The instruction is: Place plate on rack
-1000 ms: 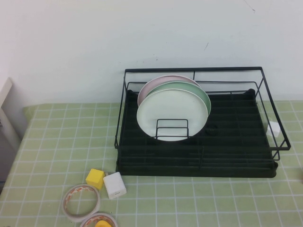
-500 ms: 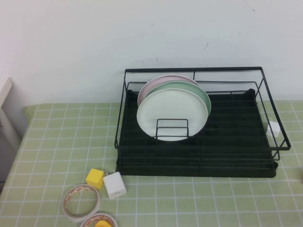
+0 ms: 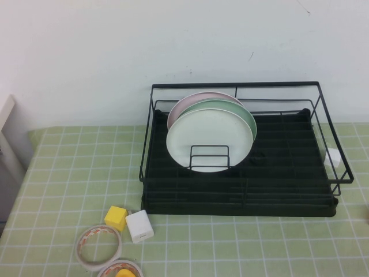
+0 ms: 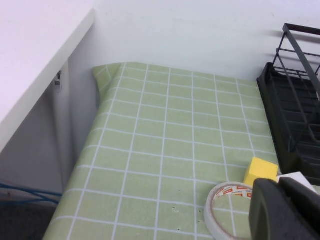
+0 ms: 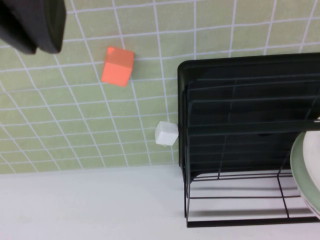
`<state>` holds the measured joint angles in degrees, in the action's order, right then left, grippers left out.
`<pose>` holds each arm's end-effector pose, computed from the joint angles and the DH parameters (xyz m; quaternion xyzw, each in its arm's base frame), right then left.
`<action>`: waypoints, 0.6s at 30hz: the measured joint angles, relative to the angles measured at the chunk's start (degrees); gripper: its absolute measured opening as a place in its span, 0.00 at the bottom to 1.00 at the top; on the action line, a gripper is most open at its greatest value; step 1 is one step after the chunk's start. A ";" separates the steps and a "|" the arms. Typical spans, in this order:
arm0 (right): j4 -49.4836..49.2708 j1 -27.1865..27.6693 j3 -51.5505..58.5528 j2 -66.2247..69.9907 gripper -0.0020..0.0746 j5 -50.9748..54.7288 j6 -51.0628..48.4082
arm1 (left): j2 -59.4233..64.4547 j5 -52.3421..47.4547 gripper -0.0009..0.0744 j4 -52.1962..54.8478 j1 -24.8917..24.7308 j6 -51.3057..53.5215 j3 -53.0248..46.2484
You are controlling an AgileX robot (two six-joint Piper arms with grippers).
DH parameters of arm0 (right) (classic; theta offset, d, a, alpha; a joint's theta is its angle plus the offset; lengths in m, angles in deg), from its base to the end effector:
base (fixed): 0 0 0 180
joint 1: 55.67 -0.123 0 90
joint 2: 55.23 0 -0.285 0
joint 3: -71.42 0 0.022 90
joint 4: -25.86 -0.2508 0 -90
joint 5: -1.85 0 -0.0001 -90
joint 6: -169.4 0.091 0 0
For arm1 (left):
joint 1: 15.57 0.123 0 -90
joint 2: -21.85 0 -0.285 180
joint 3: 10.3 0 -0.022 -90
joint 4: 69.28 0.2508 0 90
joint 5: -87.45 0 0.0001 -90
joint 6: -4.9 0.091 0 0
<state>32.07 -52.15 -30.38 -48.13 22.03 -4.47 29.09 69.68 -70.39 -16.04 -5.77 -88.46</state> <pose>0.0527 -0.0067 0.1765 0.0378 0.7944 -0.0319 0.6054 0.0541 -0.0010 0.1801 -0.0750 0.7799 -0.0683 0.6176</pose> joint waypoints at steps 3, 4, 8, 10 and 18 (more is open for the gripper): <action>0.00 0.00 0.00 0.00 0.04 0.00 0.00 | 0.00 0.00 0.01 -0.21 0.00 0.88 0.00; 0.00 0.00 0.00 0.00 0.04 0.00 0.00 | 0.00 0.00 0.01 -0.21 0.00 1.06 0.00; 0.00 0.00 0.00 0.00 0.04 0.00 0.00 | 0.00 0.00 0.01 -0.31 0.00 1.41 0.00; 0.00 0.00 0.00 0.00 0.04 0.00 0.00 | 0.00 0.00 0.01 -0.31 0.00 1.41 0.00; 0.00 0.00 0.00 0.00 0.04 0.00 0.00 | 0.00 0.00 0.01 -0.31 0.00 1.45 0.00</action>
<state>32.07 -52.15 -30.38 -48.13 22.03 -4.47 29.09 69.68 -70.70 -16.04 -4.32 -88.46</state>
